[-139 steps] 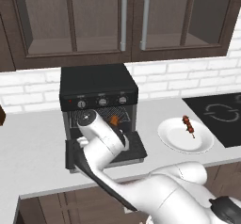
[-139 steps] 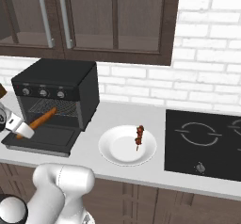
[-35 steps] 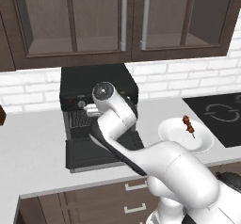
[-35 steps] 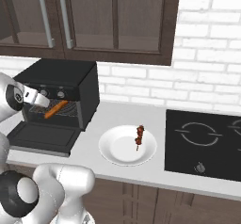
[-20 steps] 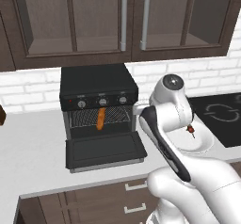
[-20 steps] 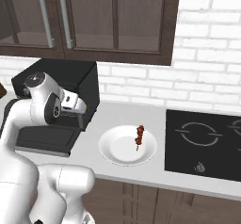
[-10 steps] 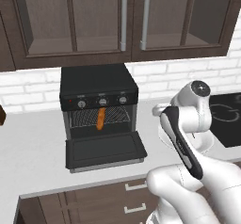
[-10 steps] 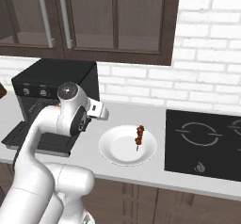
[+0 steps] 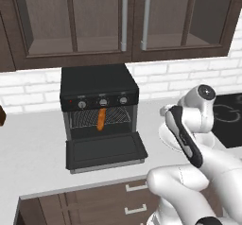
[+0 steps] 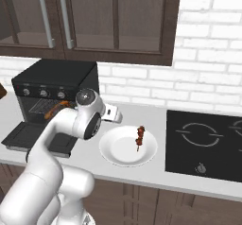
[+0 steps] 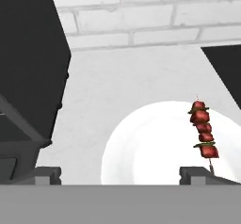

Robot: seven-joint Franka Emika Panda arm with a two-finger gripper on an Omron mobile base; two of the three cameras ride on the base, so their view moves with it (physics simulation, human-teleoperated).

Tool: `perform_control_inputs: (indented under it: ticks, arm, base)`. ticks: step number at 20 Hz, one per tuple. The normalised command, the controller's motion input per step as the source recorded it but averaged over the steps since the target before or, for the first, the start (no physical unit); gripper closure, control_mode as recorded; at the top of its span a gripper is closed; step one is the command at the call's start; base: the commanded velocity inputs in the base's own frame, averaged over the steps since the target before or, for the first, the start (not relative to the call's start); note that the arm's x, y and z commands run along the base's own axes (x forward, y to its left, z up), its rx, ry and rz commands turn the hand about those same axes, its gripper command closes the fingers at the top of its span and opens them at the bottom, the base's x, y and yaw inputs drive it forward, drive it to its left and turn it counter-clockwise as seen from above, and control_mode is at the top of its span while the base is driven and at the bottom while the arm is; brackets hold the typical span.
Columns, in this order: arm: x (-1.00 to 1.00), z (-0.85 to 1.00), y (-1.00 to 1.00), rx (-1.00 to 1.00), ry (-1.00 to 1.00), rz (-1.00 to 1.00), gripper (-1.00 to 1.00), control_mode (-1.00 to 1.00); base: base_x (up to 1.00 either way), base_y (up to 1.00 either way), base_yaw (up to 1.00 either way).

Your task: Pick up the kebab skewer and baguette bread, and place them inside the toaster oven. Close the toaster oven door and start by setting the timer.

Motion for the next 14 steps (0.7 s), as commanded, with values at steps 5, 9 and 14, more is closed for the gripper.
perform_control_inputs:
  ticks: [5,9,14]
  arm:
    - [0.01,-0.24,-0.77,0.00,0.00,0.00,-1.00,-1.00]
    - [0.00,-0.36,-0.71,0.00,0.00,0.00,-1.00,-1.00]
    - [0.00,-0.43,-0.50,-0.04,0.00,0.00,-1.00,-1.00]
  base:
    - [0.00,0.00,0.00]
    - [0.00,0.00,0.00]
    - [0.00,0.00,0.00]
